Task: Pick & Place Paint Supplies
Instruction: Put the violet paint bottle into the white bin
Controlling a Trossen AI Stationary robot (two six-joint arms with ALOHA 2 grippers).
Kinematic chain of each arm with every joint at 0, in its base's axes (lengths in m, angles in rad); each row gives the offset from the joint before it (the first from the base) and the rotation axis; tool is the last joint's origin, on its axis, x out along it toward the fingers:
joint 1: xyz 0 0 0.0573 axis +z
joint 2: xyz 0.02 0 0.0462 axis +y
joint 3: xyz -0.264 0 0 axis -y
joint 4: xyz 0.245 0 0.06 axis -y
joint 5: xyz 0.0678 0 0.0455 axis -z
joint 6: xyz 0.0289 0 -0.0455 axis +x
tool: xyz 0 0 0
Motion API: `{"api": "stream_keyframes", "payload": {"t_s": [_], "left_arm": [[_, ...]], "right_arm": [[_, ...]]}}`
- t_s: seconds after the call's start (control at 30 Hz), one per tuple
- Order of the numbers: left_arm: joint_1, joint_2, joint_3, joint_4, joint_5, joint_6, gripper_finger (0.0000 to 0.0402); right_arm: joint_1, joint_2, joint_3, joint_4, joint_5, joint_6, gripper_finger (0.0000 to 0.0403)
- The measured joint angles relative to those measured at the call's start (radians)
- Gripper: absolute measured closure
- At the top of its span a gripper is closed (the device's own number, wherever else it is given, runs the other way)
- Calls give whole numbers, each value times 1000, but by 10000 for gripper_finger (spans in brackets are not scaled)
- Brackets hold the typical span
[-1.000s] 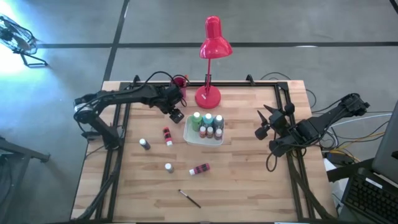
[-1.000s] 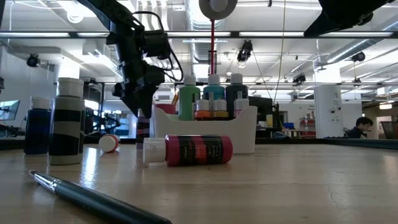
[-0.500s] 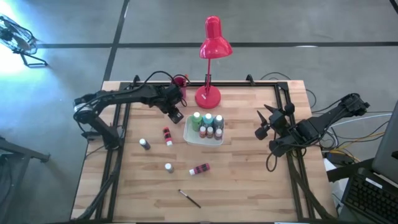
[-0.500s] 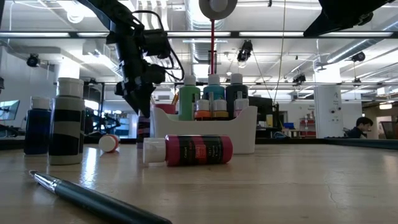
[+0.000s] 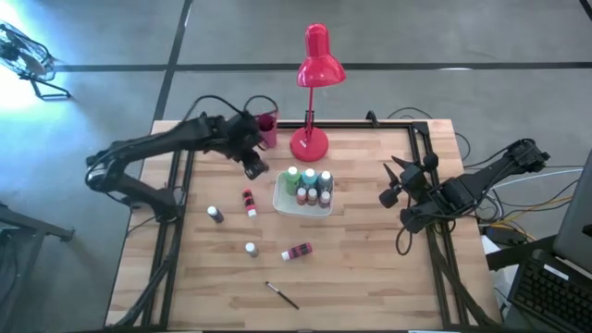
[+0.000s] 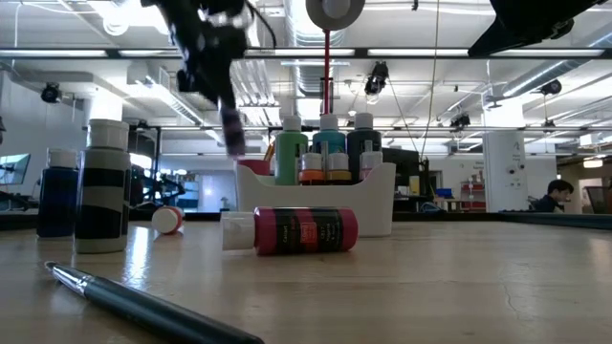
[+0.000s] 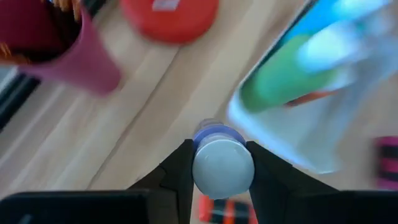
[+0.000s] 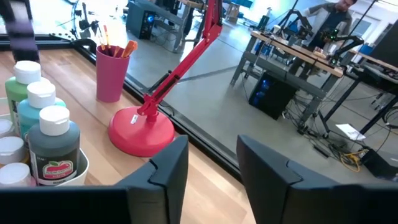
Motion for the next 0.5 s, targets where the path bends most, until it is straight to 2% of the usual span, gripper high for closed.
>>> {"api": "stream_keyframes", "payload": {"t_s": [0.2,0.37,0.5], "left_arm": [[-80,-80,87,5,74,-31,283],[-205,-68,96,27,70,-35,283],[-305,-19,96,42,7,-36,283]], "right_arm": [[0,0,0,0,0,0,282],[0,0,0,0,7,0,290],[0,0,0,0,10,0,297]]}}
